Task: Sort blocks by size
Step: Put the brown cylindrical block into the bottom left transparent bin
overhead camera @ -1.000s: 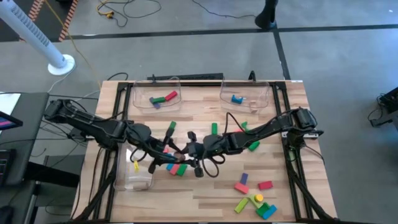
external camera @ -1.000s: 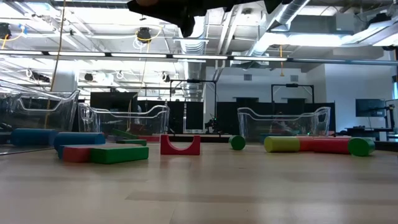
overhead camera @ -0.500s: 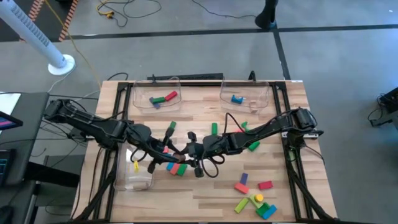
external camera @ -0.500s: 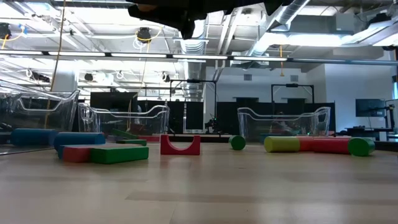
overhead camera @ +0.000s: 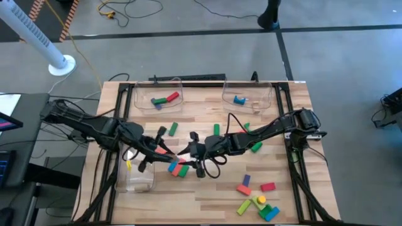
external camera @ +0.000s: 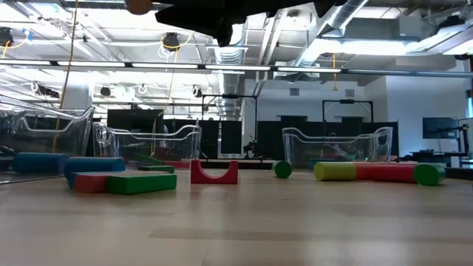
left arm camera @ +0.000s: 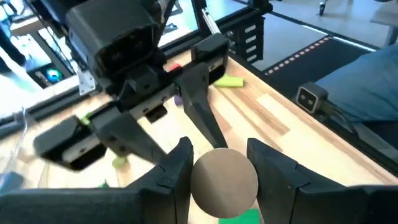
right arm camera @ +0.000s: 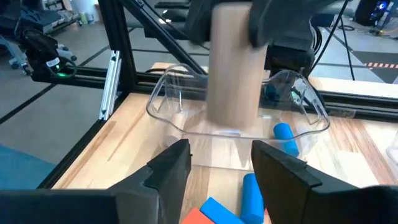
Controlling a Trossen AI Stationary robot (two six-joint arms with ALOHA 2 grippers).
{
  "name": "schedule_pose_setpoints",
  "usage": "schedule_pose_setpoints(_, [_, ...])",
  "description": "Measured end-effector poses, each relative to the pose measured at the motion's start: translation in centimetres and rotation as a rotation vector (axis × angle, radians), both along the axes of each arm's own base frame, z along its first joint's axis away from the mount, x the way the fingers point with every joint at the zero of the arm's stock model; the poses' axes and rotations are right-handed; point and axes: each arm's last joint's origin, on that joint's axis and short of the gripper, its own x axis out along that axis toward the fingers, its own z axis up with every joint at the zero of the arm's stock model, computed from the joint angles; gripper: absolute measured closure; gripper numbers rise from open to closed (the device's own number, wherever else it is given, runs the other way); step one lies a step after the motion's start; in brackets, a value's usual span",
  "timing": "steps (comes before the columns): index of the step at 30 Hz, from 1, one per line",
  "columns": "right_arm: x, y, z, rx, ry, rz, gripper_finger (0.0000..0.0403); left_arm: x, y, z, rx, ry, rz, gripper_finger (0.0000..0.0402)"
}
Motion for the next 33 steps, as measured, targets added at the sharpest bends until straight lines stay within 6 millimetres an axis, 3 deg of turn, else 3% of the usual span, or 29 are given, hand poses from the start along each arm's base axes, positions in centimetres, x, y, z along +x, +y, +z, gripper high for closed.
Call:
schedule_pose_setpoints(7, [-0.2, -0.3, -0.9, -0.017, 0.096, -0.007, 0.0196, -2.9, 0.9, -0.4, -0.037, 0.162, 0.075, 0.0276])
schedule_pose_setpoints(15, [-0.9, -0.3, -2.3, -0.03, 0.259, -0.013, 0.0196, -5.3, 1.6, -2.4, -0.098, 0.477, 0.212, 0.0276])
schedule_pose_setpoints(29, [-2.5, 0.7, -4.1, -0.042, 0.492, -0.009, 0.0195, -6.7, 1.2, -8.7, -0.15, 0.771, 0.356, 0.0267])
schedule_pose_setpoints(33, [-3.0, 1.3, -4.5, -0.037, 0.546, -0.006, 0.0195, -6.5, 1.1, -8.8, -0.182, 0.776, 0.376, 0.0259])
